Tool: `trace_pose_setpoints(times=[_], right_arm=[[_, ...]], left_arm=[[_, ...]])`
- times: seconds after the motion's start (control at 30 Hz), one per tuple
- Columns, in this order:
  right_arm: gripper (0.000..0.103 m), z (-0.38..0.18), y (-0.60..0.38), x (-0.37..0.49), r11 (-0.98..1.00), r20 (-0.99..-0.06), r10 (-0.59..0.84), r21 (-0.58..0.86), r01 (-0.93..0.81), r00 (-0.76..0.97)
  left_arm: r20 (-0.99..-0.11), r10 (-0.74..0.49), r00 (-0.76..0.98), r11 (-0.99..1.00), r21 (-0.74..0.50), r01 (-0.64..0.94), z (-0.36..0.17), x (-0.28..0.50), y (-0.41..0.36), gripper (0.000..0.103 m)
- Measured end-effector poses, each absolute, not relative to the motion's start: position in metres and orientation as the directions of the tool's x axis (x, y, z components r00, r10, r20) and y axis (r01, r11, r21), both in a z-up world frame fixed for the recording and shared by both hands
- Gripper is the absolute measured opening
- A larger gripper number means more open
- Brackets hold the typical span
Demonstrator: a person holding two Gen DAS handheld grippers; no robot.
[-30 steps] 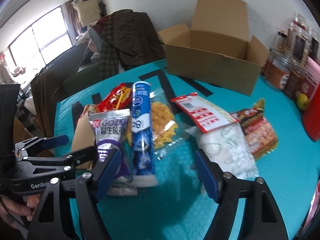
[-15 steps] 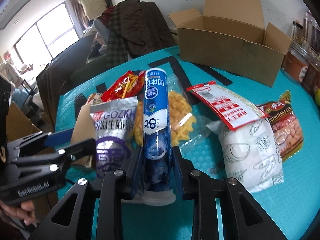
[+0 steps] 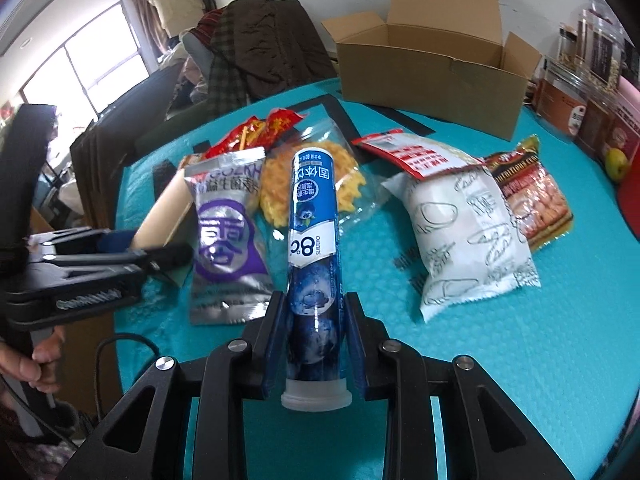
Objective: Organize snacks
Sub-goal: 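Lift and carry the gold box and blue tube over the cardboard box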
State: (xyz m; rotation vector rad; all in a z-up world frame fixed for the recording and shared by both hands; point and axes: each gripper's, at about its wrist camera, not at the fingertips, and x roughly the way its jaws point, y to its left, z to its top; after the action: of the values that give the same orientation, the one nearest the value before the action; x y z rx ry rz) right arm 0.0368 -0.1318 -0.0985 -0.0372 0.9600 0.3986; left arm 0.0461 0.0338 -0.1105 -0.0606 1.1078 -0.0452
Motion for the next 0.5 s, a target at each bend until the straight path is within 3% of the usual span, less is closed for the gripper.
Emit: trace_pose_setpoints(times=[0.17, 0.23, 0.5], right_arm=[[0.029, -0.101, -0.134, 0.038, 0.929, -0.807, 0.306, 0.137, -0.343, 0.506], [0.029, -0.102, -0.134, 0.040, 0.929, -0.809, 0.306, 0.139, -0.342, 0.502], [0.029, -0.104, -0.138, 0.032, 0.930, -0.818, 0.299, 0.134, -0.343, 0.492]], left_arm=[[-0.855, -0.114, 0.506, 0.991, -0.134, -0.005, -0.111, 0.042, 0.041, 0.051], [-0.844, -0.106, 0.525, 0.992, -0.124, 0.000, -0.110, 0.039, 0.042, 0.045], [-0.847, -0.130, 0.516, 0.991, -0.120, 0.053, -0.103, 0.020, 0.037, 0.045]])
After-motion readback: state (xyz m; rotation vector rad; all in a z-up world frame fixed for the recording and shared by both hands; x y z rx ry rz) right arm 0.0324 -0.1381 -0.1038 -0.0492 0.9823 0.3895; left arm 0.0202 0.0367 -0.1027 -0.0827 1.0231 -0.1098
